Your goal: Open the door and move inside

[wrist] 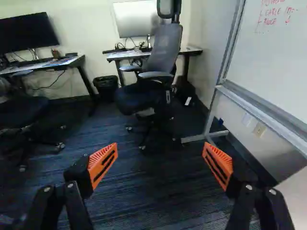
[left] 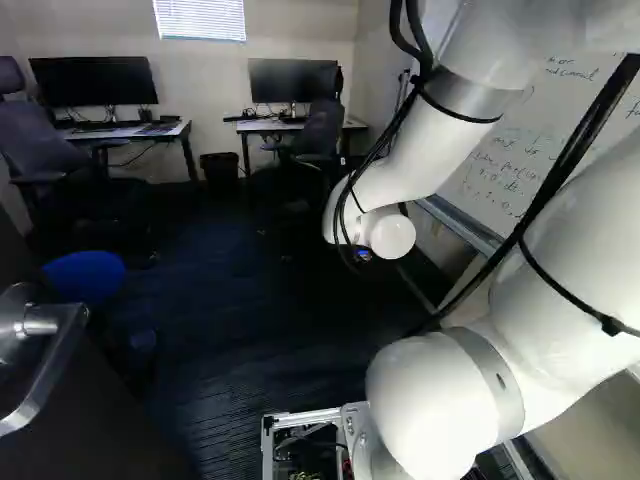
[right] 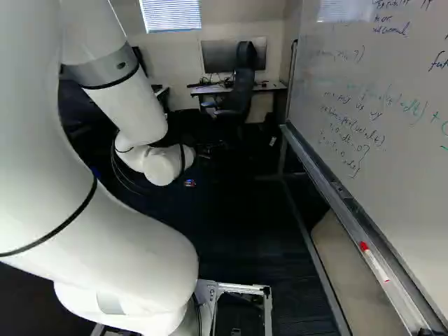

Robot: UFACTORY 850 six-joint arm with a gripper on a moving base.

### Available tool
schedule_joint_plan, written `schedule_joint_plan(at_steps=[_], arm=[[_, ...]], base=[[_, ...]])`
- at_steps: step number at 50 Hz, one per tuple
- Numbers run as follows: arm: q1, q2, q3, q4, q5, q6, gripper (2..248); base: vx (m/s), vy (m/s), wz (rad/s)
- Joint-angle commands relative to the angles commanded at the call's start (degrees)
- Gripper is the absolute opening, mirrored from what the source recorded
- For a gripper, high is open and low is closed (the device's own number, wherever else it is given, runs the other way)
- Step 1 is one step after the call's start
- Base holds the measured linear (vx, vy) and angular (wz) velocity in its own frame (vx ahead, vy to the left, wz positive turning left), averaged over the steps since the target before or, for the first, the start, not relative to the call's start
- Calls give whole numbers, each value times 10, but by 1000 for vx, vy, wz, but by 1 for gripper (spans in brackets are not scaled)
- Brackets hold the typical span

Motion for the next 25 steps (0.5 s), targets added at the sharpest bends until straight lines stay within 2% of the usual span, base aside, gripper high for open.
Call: schedule_joint_plan(at_steps=[25], arm=[[-1,1,2,-2,0,0,247]], base=[[-3,-1,0]])
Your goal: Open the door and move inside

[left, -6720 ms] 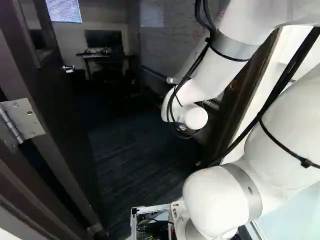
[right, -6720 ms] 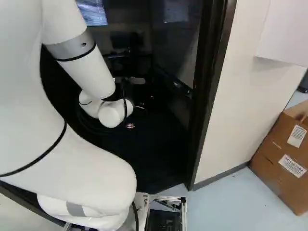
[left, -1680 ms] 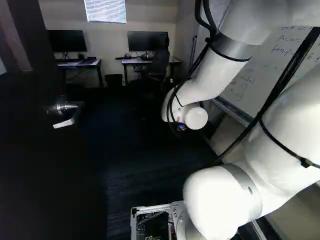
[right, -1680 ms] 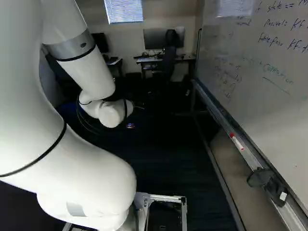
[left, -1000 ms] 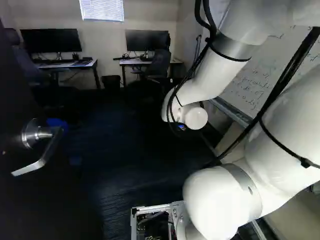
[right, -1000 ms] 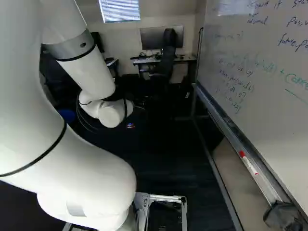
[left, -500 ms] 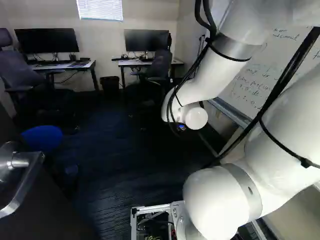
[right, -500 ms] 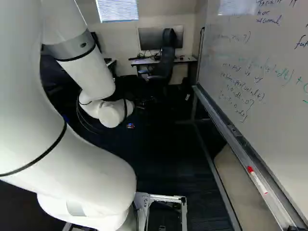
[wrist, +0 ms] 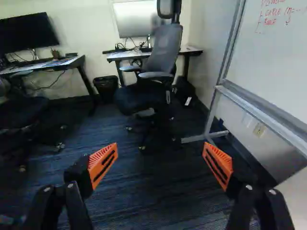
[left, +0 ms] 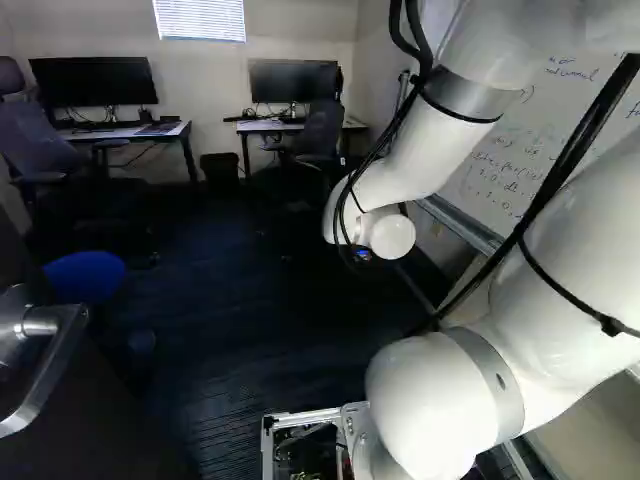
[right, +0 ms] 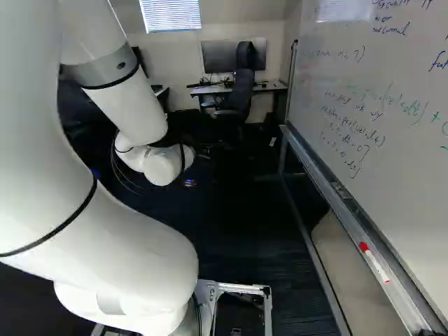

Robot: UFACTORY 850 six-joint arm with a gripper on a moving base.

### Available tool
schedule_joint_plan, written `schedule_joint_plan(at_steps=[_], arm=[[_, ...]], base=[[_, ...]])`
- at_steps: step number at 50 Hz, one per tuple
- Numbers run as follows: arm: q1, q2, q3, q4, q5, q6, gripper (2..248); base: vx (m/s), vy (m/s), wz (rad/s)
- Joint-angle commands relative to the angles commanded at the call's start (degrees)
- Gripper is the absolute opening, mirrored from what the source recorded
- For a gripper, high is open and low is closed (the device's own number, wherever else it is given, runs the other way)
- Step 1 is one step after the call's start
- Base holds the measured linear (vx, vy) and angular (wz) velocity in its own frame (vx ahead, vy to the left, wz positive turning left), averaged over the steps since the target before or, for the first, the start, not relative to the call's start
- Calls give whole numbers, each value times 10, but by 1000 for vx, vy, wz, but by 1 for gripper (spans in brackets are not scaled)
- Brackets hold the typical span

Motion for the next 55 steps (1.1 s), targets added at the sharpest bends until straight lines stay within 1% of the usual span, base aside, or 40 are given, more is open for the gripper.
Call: schedule_joint_plan(at_steps=[19,43,55], arm=[[-11,15,21,-18,0,0,247],[-39,55,75,-65,-1,0,247],[-49,69,94,-82,-1,0,247]], base=[[0,0,0],[0,0,0],[0,0,0]])
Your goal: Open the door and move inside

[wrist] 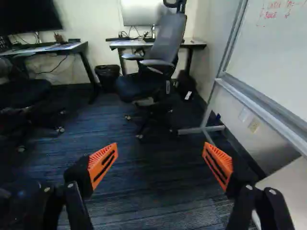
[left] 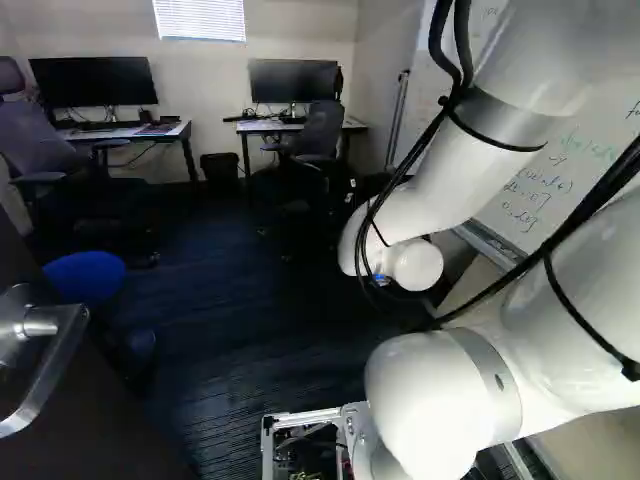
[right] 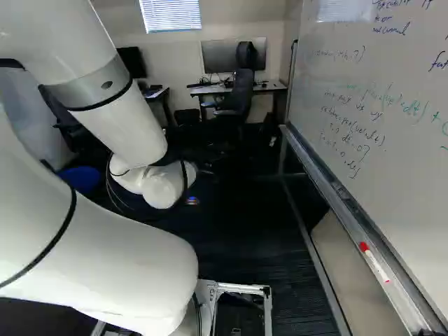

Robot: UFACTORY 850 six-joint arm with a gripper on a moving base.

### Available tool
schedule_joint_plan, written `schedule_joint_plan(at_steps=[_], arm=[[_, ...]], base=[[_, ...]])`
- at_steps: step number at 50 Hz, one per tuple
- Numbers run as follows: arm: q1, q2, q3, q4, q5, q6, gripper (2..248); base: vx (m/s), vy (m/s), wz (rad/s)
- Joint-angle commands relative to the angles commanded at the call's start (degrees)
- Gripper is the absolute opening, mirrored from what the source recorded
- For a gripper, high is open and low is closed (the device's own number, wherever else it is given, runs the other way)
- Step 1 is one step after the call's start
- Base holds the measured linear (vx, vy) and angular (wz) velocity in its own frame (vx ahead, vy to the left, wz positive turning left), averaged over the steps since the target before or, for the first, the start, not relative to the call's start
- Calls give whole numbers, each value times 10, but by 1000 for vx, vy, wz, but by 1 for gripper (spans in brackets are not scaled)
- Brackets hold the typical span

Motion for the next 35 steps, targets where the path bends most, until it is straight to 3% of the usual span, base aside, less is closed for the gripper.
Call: schedule_joint_plan(at_steps=[35], arm=[[-6,9,12,-11,0,0,247]], base=[[0,0,0]])
